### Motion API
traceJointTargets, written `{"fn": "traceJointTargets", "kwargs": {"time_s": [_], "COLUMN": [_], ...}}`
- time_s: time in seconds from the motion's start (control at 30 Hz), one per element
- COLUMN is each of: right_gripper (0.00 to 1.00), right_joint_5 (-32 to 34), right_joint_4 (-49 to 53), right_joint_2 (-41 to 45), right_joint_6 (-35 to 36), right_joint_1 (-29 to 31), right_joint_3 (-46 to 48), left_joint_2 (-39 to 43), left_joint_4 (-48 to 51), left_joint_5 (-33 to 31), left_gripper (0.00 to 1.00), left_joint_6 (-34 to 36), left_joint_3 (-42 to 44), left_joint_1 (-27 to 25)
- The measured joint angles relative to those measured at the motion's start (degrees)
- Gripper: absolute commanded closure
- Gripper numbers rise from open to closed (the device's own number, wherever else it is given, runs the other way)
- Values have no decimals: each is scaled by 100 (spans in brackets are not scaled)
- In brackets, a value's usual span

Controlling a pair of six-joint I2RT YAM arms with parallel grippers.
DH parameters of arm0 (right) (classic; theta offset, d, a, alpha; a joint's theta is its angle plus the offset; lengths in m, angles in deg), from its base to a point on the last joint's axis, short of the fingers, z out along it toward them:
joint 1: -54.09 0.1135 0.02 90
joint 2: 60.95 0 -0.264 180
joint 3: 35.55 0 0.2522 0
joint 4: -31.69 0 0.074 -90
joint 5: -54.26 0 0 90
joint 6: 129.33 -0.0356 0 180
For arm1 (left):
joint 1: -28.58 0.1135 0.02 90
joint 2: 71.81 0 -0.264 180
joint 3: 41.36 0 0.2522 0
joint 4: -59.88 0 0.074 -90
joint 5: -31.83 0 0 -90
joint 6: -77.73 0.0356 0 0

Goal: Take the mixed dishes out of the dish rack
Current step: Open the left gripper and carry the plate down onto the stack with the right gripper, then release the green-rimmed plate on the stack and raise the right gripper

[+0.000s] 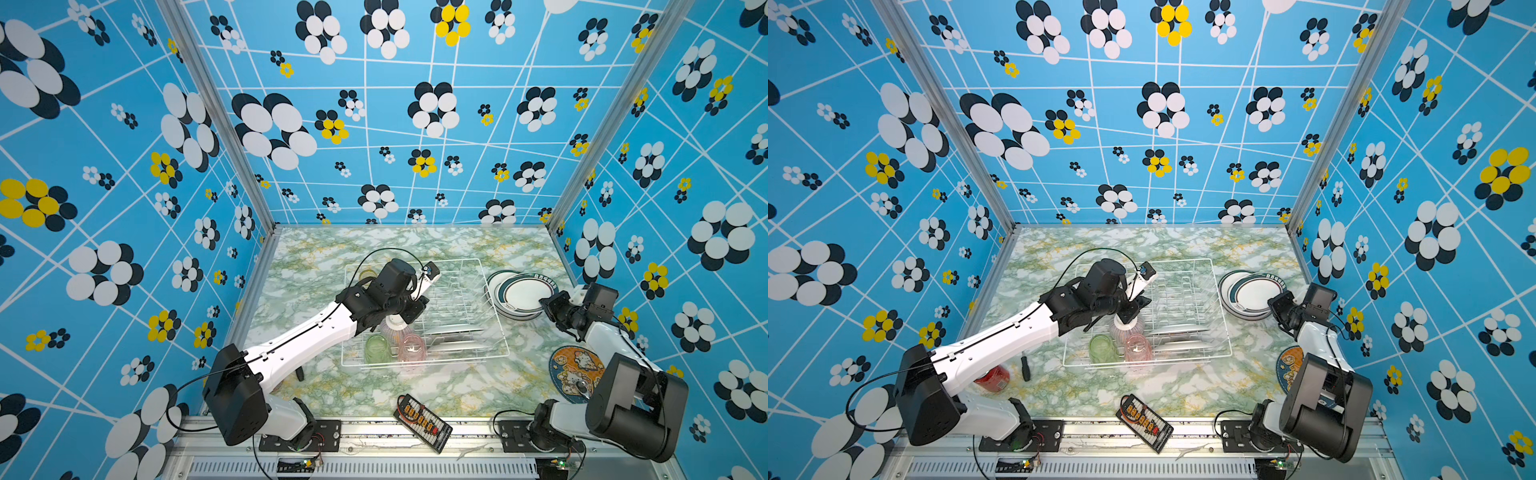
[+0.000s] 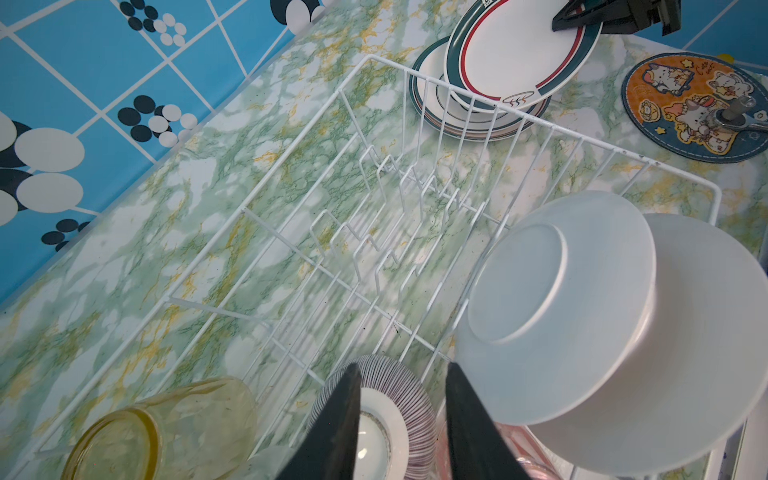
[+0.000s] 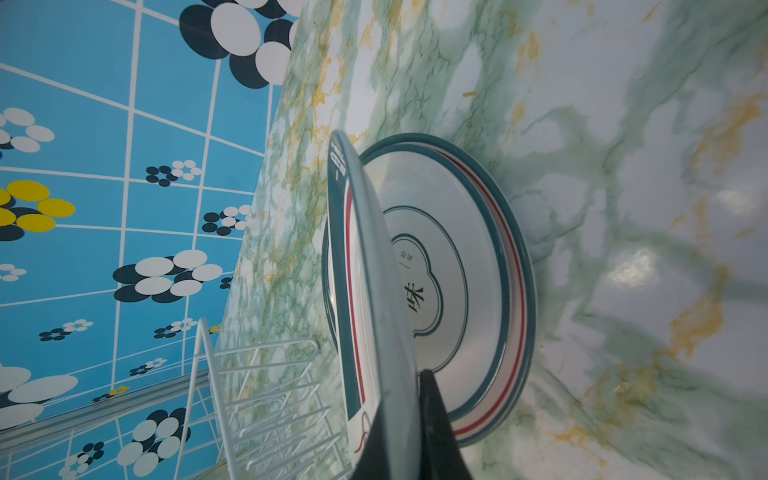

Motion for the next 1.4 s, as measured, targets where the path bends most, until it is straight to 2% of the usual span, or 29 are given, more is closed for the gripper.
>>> {"fn": "traceJointTargets", "kwargs": {"time_s": [0.27, 0.5, 0.7, 1.0, 1.27, 1.4], "right_gripper": [87, 70, 60, 57, 57, 51], "right_joint_5": [-177, -267, -109, 225, 487, 739], "right_joint_4": [-260, -197, 385, 1067, 1233, 1416], "right_joint_2": [-538, -627, -634, -647, -894, -1106], "right_joint_6": [0, 92, 487, 994, 1110, 1220], "right_joint_1": [0, 0, 0, 0, 114, 310], "right_joint_3": [0, -33, -402, -643, -772, -1005], "left_joint_2": [-87, -125, -140, -195, -197, -197], "left_joint_4": [46, 61, 59, 55, 52, 50], "left_joint_5": [-17, -20, -20, -22, -107, -151], "left_gripper": [64, 63, 63, 64, 63, 63], "left_joint_6": [35, 35, 35, 37, 83, 109], "left_joint_3": [-83, -96, -96, -96, -94, -81], "left_joint_1": [0, 0, 0, 0, 0, 0]}}
